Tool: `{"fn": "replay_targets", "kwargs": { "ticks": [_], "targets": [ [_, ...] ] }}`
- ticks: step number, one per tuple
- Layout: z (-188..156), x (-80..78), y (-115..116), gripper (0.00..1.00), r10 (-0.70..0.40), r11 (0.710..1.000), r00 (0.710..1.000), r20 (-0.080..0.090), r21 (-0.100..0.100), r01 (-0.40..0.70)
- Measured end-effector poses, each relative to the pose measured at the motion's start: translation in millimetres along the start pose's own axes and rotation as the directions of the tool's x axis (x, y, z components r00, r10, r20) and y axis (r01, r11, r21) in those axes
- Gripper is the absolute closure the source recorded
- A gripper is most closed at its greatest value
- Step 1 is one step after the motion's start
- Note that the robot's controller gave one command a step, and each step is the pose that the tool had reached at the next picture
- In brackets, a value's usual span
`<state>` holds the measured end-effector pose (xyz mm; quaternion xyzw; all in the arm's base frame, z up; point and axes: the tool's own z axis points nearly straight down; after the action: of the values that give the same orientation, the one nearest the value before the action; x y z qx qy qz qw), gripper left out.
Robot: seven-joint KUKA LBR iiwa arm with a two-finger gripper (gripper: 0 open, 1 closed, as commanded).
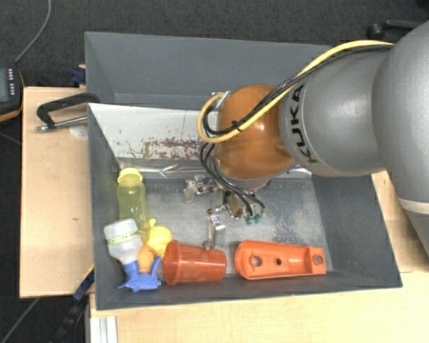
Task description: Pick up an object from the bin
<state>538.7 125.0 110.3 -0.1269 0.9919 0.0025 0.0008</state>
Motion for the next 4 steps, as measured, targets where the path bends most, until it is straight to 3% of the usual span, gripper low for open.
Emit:
{"fn": "replay_targets", "kwargs": {
  "ticks": [1,2,3,4],
  "targets": [
    [29,29.0,-19,0.00,-0.047,0.999,0.999,0.014,0.006,0.047],
    [33,42.3,-38,0.00,-0.063,0.998,0.998,0.023,0.006,0.063],
    [37,56.5,-68,0.00,-0.088,0.996,0.996,0.012,0.004,0.088],
    [26,44.7,-118,1.00,-0.012,1.000,1.000,0.029,0.005,0.012]
  ]
}}
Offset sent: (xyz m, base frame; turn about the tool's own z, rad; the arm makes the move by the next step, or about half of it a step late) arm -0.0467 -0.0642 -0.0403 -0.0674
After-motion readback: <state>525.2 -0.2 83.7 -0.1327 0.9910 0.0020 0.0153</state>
